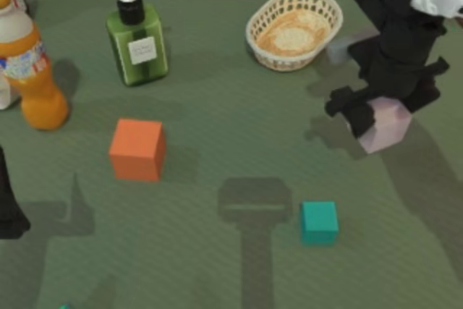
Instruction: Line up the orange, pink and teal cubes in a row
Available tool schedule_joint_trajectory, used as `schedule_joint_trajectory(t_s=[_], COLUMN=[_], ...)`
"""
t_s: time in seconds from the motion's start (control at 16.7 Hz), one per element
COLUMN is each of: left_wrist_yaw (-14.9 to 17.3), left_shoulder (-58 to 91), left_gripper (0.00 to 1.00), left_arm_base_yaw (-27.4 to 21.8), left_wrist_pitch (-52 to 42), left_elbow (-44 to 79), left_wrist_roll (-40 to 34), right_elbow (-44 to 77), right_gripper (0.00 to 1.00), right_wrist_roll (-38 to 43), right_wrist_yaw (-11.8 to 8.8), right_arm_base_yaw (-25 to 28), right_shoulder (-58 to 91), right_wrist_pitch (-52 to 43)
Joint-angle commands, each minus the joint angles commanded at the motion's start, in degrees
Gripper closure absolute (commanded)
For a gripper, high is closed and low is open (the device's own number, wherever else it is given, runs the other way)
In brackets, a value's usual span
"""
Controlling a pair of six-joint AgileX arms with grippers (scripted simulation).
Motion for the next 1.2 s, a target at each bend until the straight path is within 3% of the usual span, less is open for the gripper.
schedule_joint_trajectory(t_s=[0.66, 0.84, 1.2], left_wrist_yaw=[0.0, 0.0, 0.0], left_shoulder=[0.0, 0.0, 0.0], left_gripper=[0.00, 0.00, 0.00], left_arm_base_yaw=[0.0, 0.0, 0.0], left_wrist_pitch=[0.0, 0.0, 0.0], left_elbow=[0.0, 0.0, 0.0], left_wrist_roll=[0.0, 0.0, 0.0], right_elbow=[-1.1, -1.4, -1.5], right_gripper=[1.00, 1.00, 1.00], right_wrist_roll=[42.8, 48.1, 48.7], right_wrist_yaw=[0.6, 0.8, 0.7], right_arm_base_yaw=[21.4, 24.7, 24.8], right_shoulder=[-2.5, -3.8, -3.7], right_wrist_pitch=[-2.6, -2.4, -2.1])
